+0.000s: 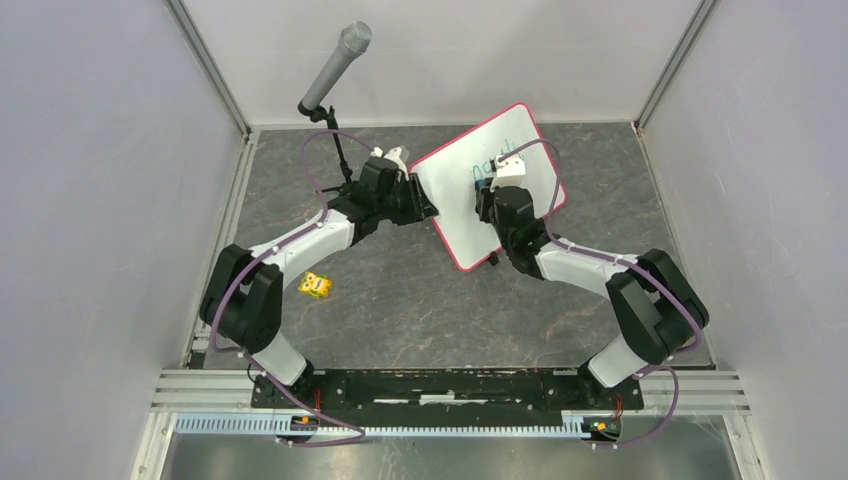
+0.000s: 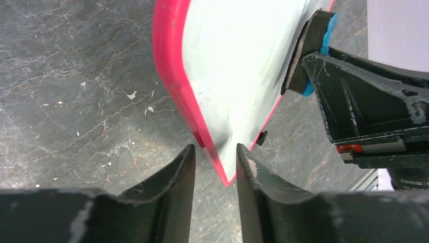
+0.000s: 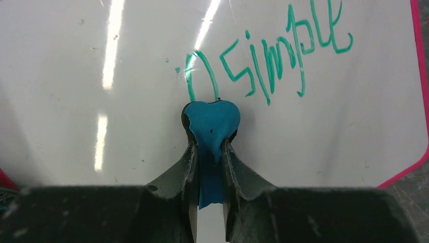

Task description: Erase the whiteboard

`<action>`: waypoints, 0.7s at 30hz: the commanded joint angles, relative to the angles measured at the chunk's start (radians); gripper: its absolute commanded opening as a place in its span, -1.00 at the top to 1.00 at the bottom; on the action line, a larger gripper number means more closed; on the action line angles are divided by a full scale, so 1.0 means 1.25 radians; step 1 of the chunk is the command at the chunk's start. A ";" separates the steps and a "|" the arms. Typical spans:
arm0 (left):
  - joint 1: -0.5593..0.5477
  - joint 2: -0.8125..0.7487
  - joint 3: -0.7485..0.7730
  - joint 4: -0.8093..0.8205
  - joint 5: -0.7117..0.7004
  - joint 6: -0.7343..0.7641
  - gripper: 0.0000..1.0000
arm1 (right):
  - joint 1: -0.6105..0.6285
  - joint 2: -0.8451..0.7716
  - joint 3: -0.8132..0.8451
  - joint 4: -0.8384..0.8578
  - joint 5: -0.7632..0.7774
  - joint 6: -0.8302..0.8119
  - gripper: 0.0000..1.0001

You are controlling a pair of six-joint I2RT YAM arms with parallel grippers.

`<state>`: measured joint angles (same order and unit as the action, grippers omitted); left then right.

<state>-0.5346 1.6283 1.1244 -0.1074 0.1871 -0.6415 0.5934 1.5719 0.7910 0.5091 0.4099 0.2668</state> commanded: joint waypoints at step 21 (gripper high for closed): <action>0.079 0.043 -0.024 0.171 0.127 0.051 0.45 | -0.037 0.165 0.268 -0.059 -0.123 -0.069 0.56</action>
<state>-0.4343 1.6917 1.0729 0.0860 0.3771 -0.6567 0.5682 1.7630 1.1233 0.4690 0.2607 0.1715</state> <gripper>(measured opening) 0.323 0.228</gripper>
